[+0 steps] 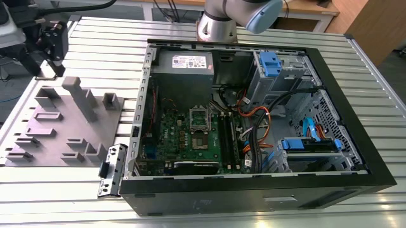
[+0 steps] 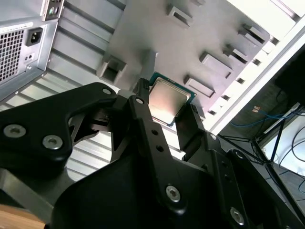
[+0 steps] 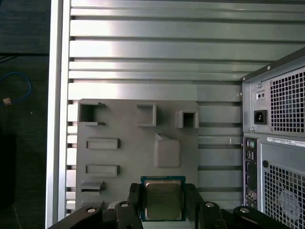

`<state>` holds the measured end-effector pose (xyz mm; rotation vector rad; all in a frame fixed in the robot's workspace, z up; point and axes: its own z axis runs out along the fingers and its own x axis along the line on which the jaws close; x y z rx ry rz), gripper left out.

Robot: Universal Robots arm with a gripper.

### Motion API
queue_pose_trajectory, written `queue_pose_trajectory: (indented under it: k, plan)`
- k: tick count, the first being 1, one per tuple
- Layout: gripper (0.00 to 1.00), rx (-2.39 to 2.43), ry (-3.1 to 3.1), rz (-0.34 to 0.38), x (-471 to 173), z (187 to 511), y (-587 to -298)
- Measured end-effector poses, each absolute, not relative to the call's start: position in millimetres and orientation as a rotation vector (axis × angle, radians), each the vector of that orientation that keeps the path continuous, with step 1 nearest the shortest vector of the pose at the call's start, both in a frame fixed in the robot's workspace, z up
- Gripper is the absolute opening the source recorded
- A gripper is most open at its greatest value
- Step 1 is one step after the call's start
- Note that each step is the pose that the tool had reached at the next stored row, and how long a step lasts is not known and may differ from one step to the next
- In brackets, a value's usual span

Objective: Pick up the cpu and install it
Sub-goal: 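Pick up the cpu and move it towards the insertion slot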

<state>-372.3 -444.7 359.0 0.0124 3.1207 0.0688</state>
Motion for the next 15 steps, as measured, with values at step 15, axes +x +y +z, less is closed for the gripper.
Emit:
queue_pose_trajectory:
  k: [15]
  plan:
    - [0.47, 0.013, 3.128, 0.069, -307, 359, -445]
